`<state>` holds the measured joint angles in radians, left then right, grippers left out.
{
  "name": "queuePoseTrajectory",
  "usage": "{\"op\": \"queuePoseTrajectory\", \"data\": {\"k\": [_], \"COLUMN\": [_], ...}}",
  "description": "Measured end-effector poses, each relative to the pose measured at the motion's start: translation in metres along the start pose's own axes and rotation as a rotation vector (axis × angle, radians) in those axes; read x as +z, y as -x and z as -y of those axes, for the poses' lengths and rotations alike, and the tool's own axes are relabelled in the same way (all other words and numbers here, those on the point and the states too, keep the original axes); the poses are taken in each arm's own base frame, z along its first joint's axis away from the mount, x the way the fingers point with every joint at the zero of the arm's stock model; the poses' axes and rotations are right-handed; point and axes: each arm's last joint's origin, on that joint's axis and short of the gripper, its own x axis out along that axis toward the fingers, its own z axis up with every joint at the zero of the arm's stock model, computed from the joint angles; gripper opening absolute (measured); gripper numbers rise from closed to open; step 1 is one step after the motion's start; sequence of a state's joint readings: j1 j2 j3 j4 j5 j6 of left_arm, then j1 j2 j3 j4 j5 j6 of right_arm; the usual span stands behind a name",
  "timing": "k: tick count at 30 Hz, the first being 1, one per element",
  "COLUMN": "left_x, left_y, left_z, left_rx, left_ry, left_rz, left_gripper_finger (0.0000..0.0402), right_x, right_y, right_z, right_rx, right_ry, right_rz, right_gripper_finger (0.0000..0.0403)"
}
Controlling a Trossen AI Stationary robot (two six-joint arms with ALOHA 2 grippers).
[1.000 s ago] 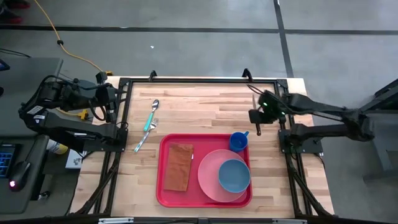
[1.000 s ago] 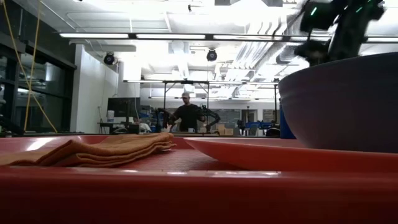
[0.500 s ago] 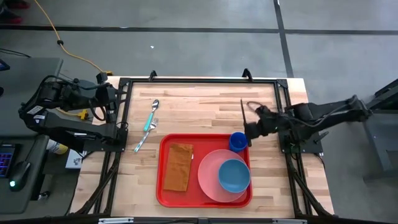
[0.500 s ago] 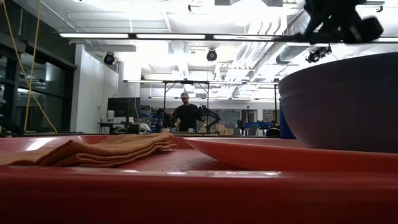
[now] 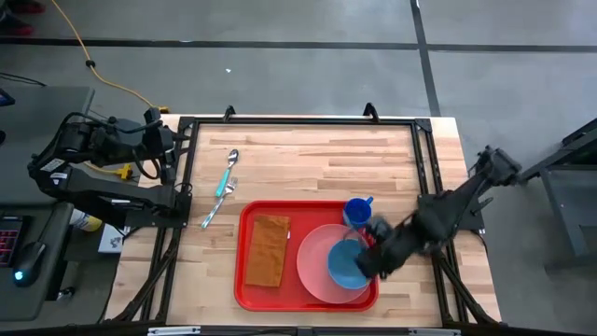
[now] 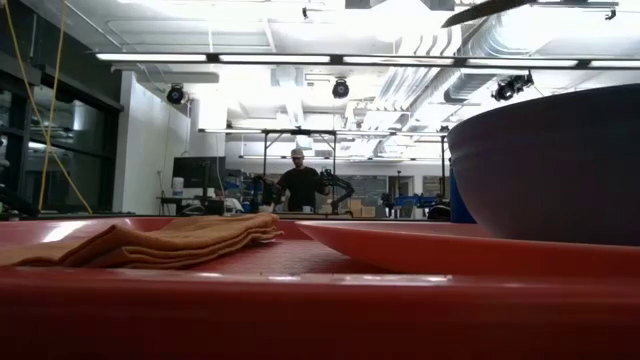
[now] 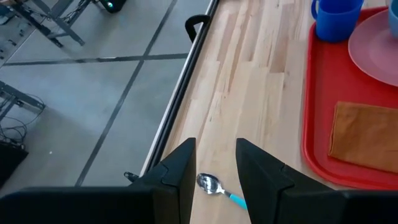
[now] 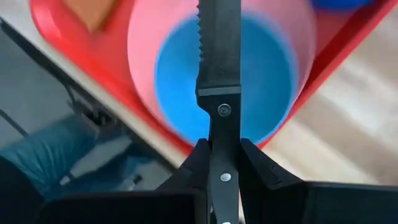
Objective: Set up tray
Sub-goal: Put the black bread knife on the orange napkin
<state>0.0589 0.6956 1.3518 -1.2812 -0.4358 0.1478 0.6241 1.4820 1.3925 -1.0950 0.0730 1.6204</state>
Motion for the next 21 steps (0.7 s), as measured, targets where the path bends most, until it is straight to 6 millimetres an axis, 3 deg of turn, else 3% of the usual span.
{"op": "queuePoseTrajectory", "data": {"k": [4, 8, 16, 21], "left_x": [0.000, 0.000, 0.000, 0.000], "left_y": [0.000, 0.000, 0.000, 0.000], "left_z": [0.000, 0.000, 0.000, 0.000], "left_rx": [-0.001, -0.001, -0.015, -0.016], "left_ry": [0.032, 0.039, 0.028, 0.025], "left_rz": [0.001, 0.001, 0.002, 0.002], "left_gripper_finger": [0.0145, 0.0145, 0.0145, 0.0145], "right_x": [-0.009, 0.000, 0.058, 0.093], "right_y": [-0.021, -0.040, -0.055, -0.067], "right_z": [-0.033, -0.069, -0.138, -0.162], "right_rx": [-0.006, 0.039, 0.195, 0.264], "right_ry": [0.001, 0.014, 0.079, 0.072], "right_rz": [-0.033, -0.007, 0.121, 0.200], "right_gripper_finger": [0.0028, 0.0028, 0.0028, 0.0028]}}
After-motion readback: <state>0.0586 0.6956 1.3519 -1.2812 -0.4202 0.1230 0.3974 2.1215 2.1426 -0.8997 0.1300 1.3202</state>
